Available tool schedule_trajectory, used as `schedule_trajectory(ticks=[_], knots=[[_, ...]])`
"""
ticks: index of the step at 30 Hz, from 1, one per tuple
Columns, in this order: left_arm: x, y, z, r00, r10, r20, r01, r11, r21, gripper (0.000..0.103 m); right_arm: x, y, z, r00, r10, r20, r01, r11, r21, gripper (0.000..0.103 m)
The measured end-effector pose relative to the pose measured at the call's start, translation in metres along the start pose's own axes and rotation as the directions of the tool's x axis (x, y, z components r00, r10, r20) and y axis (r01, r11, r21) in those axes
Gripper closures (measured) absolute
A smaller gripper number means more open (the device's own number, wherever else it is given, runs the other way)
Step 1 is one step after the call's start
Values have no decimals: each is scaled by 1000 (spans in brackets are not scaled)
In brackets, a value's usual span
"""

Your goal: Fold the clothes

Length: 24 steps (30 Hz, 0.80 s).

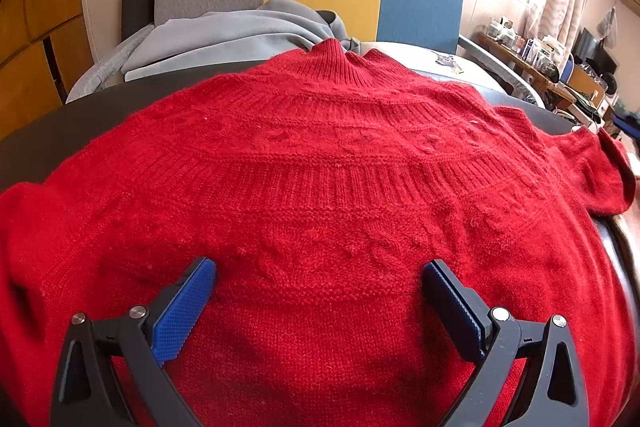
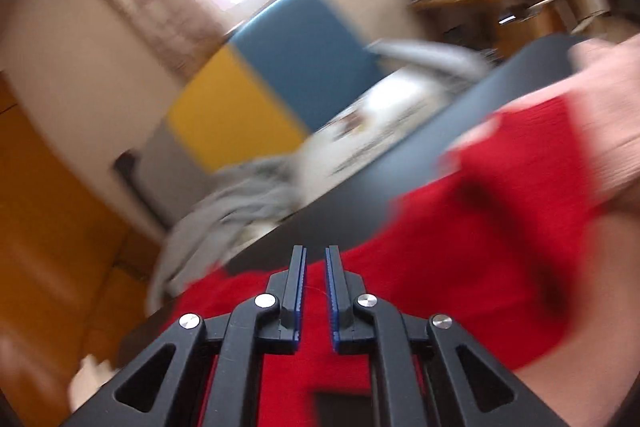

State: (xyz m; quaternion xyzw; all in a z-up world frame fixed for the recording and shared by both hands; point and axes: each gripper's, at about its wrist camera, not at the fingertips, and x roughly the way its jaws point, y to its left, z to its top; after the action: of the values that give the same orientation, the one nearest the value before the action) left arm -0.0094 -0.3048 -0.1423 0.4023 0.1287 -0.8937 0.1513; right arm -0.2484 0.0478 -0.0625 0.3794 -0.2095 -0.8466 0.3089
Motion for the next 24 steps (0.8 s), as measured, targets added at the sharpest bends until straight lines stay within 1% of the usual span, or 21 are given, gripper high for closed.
schedule_trajectory(ticks=[1,3,4,5,6,7,8,10,11,12,13,16,21,23,24], knots=[[0,0,0,1000,0,0,0,1000,0,0,11,15,-5,1000,-16,-16,15,999,-33,94],[0,-1,0,1000,-1,1,1,1000,-2,0,24,36,-14,992,-119,-33,114,985,-131,93],[0,-1,0,1000,-2,1,2,1000,-3,0,26,45,-18,984,-174,-30,165,967,-194,89],[0,-1,-1,1000,-2,2,2,1000,-4,0,27,54,-22,973,-228,-24,215,943,-255,80],[0,-1,-1,1000,-4,4,4,1000,-6,0,24,56,-23,953,-301,-3,286,906,-312,79],[0,0,-1,1000,-7,5,7,1000,-9,0,18,55,-23,927,-373,41,361,859,-362,79],[0,0,-1,1000,-9,5,9,1000,-11,0,10,54,-23,894,-438,91,435,803,-407,77],[0,-1,0,1000,-7,5,7,1000,-9,0,-1,43,-19,826,-535,178,549,691,-470,67],[0,-1,0,1000,-7,5,7,1000,-9,0,-5,37,-17,787,-576,219,599,630,-495,57],[0,-1,0,1000,-6,5,7,1000,-9,0,-8,28,-15,751,-611,249,637,572,-517,53],[0,0,0,1000,-7,5,7,1000,-9,0,-9,19,-16,733,-632,251,652,548,-525,53],[0,0,0,1000,-5,5,5,1000,-7,0,-12,-7,-21,688,-683,245,682,493,-540,52],[0,-1,0,1000,1,4,-1,1000,-2,0,-11,-42,-17,649,-727,224,730,513,-452,51],[1,-1,0,1000,1,4,-1,1000,-2,0,-7,-56,-10,625,-753,207,755,514,-408,53],[1,-1,0,1000,1,5,-1,1000,-2,0,-7,-65,-6,620,-763,182,761,527,-378,60]])
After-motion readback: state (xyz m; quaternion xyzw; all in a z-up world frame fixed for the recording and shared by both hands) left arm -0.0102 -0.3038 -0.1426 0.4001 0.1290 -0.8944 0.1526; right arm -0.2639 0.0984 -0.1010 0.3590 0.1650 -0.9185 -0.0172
